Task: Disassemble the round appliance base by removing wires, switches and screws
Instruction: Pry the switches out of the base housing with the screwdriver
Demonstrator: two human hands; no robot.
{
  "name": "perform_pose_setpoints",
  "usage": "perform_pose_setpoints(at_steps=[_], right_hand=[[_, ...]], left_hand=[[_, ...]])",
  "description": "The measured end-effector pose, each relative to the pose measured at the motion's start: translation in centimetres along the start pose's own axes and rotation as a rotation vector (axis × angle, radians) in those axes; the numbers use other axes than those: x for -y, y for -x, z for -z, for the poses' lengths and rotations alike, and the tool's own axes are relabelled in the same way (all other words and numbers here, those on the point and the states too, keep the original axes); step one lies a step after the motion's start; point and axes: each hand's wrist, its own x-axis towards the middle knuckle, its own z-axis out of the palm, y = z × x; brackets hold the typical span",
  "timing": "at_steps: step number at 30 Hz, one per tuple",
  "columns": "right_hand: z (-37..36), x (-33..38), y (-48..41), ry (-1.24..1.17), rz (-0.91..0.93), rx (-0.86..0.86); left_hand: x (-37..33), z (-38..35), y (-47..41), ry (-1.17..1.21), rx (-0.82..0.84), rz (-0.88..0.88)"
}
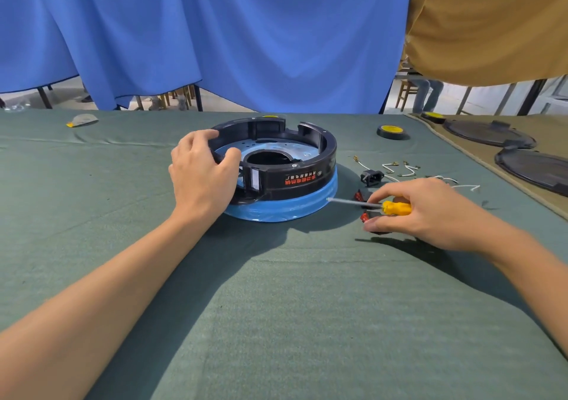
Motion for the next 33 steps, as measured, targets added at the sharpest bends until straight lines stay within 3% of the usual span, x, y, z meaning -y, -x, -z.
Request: perform_pose_setpoints(at_steps=[3, 6, 11, 20, 27, 30, 33], right_hand=[[0.5, 0.3, 0.2, -0.113, -0.005, -0.121], [0.5, 0.7, 0.3, -0.205, -0.018, -0.215], [0.2, 1.4, 0.0, -0.309, -0.047, -0.303], [0.6, 4.1, -1.6, -0.48, -0.085, -0.353], [-0.2, 6.0, -3.0, -0.385, -0.11, -0.359], [-1.1, 6.6, -3.9, -0.364, -0.215, -0.379], [-1.3, 7.7, -4.5, -0.38, -0.311, -0.297]], left_hand=[[-0.5, -0.3, 0.4, 0.019, -0.029, 0.195], [-0.3, -0.2, -0.1, 0.223, -0.038, 0.308], [0.9, 0.6, -1.5, 0.431, -0.036, 0.371], [3.9, 3.4, -4.1, 0.658, 0.186, 0.403], [3.9, 5.8, -5.6, 0.547, 0.534, 0.398], [3.3, 6.0, -6.1, 0.412, 0.574, 0.392], [2.9, 5.6, -6.1, 0.352, 0.495, 0.4]])
